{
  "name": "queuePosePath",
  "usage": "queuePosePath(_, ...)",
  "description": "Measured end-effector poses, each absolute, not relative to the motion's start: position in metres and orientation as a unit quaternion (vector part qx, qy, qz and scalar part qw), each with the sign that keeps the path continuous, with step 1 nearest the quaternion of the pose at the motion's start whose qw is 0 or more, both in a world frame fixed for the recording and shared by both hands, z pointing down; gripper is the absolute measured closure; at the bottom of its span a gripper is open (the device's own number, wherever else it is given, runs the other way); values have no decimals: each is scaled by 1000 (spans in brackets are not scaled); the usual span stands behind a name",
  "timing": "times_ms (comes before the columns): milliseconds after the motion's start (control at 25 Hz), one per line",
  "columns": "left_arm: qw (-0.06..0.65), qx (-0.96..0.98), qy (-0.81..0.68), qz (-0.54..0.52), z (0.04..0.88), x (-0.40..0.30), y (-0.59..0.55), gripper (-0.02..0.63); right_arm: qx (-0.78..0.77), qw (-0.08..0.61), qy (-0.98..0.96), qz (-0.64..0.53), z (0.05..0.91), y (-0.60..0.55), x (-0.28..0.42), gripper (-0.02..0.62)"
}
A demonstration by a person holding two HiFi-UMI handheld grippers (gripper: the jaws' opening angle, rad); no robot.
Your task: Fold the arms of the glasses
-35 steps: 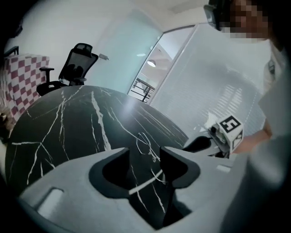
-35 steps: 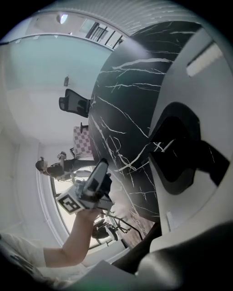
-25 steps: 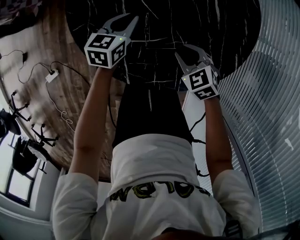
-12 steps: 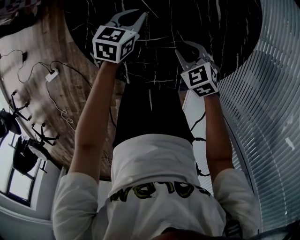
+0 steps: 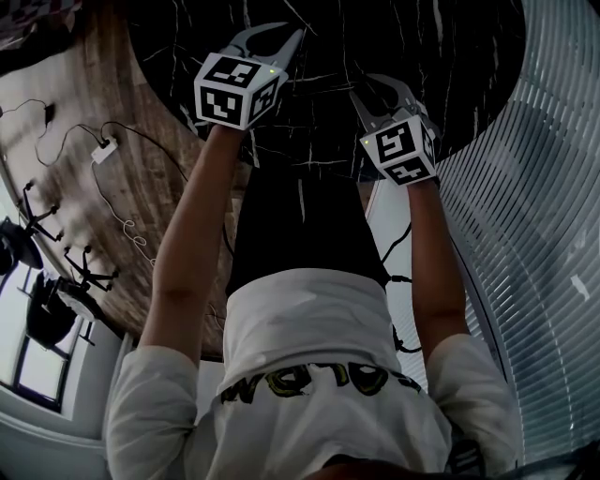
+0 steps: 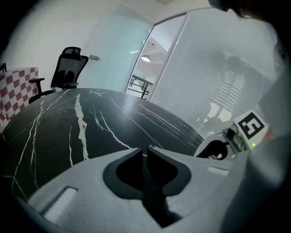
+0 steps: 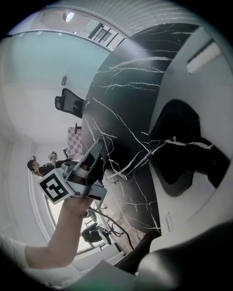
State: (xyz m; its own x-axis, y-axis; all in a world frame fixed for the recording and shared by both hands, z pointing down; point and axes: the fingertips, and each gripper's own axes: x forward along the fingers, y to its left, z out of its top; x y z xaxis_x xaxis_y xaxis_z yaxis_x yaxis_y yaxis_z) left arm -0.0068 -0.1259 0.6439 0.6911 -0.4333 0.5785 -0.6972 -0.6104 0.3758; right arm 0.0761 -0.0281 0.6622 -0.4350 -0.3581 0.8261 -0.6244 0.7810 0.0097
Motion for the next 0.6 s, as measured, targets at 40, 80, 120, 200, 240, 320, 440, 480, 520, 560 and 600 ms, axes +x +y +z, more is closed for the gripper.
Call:
queuePosePath(40, 299, 870, -324, 221, 644, -6, -126, 572, 295, 441, -834, 150, 663, -30, 75, 491)
queuePosePath(80, 300, 870, -324, 221, 645, -5, -125, 572, 295, 441, -834, 149, 663, -32, 74, 491)
queuePosePath(120, 300, 870, -323, 222, 645, -4, -125, 572, 296, 440, -835, 149, 663, -33, 74, 491)
queuePosePath(200, 301, 870, -320, 224, 644, -1, -122, 572, 297, 439, -835, 149, 662, -36, 72, 491)
queuePosePath(240, 301, 871, -318, 224, 644, 0, -121, 572, 297, 438, -835, 148, 661, -37, 71, 491)
queuePosePath(320, 302, 872, -316, 222, 642, 2, -120, 572, 299, 437, -835, 149, 661, -40, 70, 491)
queuePosePath(440, 307, 871, -314, 219, 642, 3, -119, 572, 301, 435, -835, 149, 660, -45, 67, 490)
queuePosePath(480, 308, 871, -313, 219, 642, 3, -119, 572, 302, 435, -835, 149, 660, -46, 65, 489)
queuePosePath(520, 308, 871, -312, 220, 642, 4, -118, 572, 302, 435, -836, 148, 660, -48, 65, 489)
queuePosePath(560, 309, 871, -311, 221, 642, 5, -118, 572, 302, 435, -835, 148, 660, -49, 64, 489)
queuePosePath(600, 309, 872, -309, 221, 642, 6, -117, 572, 302, 435, -835, 148, 660, -50, 63, 489)
